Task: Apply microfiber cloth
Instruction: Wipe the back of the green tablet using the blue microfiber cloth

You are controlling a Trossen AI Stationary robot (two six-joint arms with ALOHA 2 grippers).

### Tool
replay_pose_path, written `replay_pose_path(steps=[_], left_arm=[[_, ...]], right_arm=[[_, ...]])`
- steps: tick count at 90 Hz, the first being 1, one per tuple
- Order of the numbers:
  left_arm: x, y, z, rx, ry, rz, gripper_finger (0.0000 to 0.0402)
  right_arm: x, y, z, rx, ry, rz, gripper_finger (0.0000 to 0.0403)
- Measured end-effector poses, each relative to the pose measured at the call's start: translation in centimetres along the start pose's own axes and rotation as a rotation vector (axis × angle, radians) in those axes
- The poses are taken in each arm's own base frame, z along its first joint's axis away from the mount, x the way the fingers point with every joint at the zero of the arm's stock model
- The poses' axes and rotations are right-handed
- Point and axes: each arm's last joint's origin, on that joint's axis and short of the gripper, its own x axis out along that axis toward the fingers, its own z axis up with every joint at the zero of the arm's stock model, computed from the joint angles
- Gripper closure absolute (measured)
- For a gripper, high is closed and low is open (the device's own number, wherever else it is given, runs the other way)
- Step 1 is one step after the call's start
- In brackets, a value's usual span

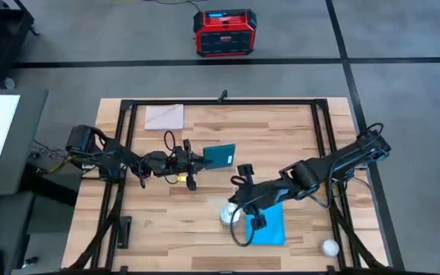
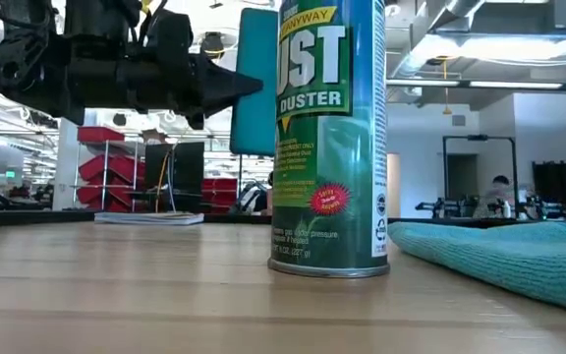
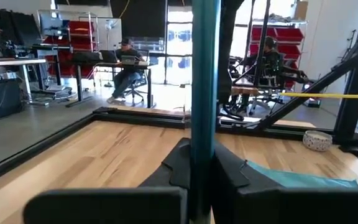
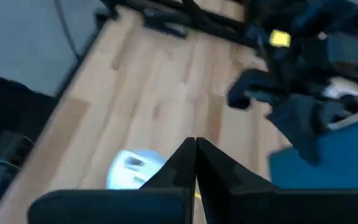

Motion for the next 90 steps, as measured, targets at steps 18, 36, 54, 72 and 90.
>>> replay_pose_path(steps=[18, 36, 54, 72, 90], left_arm=[[0.0, 0.1, -0.1, 0.003, 0.013, -0.001, 0.0399], [0.2, 0.7, -0.1, -0.015, 0.015, -0.012, 0.0399], [0.2, 0.7, -0.1, -0.011, 0.018, -0.035, 0.0399], [0.3, 1.4, -0.2, -0.022, 0.028, -0.039, 0.0399], [1.2, 2.0, -0.1, -0.022, 0.072, -0.046, 0.0399]], right_arm=[[-1.0, -0.9, -2.4, 0.046, -0.102, 0.060, 0.0403], [-2.0, -1.4, -4.9, 0.077, -0.173, 0.119, 0.0403], [-3.2, -1.5, -7.7, 0.100, -0.254, 0.140, 0.0403], [-4.1, -1.6, -10.7, 0.135, -0.315, 0.146, 0.0403], [-4.7, -1.5, -13.3, 0.146, -0.384, 0.167, 0.0403]])
